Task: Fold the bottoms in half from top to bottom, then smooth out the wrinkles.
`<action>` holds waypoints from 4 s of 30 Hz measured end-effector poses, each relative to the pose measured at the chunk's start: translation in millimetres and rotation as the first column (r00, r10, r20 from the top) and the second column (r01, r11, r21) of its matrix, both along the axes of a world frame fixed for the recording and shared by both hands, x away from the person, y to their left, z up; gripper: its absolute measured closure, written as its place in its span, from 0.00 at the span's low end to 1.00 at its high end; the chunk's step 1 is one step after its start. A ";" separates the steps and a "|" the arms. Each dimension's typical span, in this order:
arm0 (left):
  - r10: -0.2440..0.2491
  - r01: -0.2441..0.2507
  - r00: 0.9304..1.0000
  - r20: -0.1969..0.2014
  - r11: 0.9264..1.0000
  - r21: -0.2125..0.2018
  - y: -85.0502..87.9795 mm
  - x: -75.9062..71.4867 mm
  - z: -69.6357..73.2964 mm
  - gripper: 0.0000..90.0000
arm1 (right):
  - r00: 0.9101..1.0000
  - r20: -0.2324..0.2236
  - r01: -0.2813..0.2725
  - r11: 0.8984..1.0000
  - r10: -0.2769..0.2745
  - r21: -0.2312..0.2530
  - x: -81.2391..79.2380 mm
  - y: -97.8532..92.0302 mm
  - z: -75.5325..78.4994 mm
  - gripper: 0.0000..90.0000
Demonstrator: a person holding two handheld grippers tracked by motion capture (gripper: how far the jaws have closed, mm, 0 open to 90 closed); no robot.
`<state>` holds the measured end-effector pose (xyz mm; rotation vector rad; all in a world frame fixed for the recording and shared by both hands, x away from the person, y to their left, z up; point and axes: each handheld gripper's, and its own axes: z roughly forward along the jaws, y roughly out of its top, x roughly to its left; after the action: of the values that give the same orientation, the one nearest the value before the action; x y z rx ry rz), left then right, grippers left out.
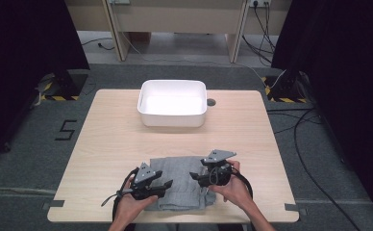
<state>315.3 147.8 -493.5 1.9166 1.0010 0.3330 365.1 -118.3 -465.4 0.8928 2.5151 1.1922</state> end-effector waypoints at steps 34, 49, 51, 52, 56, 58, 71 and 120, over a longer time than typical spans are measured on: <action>0.016 -0.014 0.998 -0.068 1.000 0.026 9.7 10.1 -24.9 0.45 | 1.000 -0.016 0.023 0.997 -0.025 -0.071 6.5 -2.2 -26.9 0.38; 0.014 -0.012 0.999 -0.032 0.998 0.064 19.0 18.4 -26.7 0.51 | 1.000 -0.025 0.012 0.998 -0.013 -0.060 17.8 6.8 -36.2 0.38; 0.021 -0.018 0.999 -0.031 0.997 0.076 22.7 22.2 -26.1 0.51 | 1.000 -0.025 0.008 0.998 -0.009 -0.060 22.3 10.9 -36.1 0.38; 0.025 -0.023 0.999 -0.029 0.996 0.081 23.8 23.4 -26.1 0.51 | 1.000 -0.027 0.005 0.998 -0.006 -0.060 25.4 14.0 -35.9 0.38; 0.041 -0.038 0.999 -0.035 0.995 0.089 33.4 34.0 -25.3 0.51 | 0.999 -0.037 0.000 0.999 -0.002 -0.054 36.8 24.7 -35.9 0.37; 0.043 -0.040 0.998 -0.043 0.995 0.088 39.5 41.0 -24.6 0.50 | 0.999 -0.033 -0.006 0.999 0.004 -0.050 42.5 29.1 -36.3 0.37; 0.116 -0.111 0.992 -0.048 0.988 0.105 73.5 68.9 -23.4 0.50 | 1.000 -0.026 -0.001 0.998 0.000 -0.061 74.9 74.3 -37.0 0.36; 0.200 -0.183 0.979 -0.042 0.950 0.253 85.0 47.3 -6.6 0.40 | 0.998 -0.007 -0.064 0.993 0.063 -0.095 56.3 127.0 -39.6 0.39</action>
<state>362.6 232.9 -500.2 2.0688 1.2432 0.5308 421.4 8.7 -504.9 0.7984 2.5969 1.0790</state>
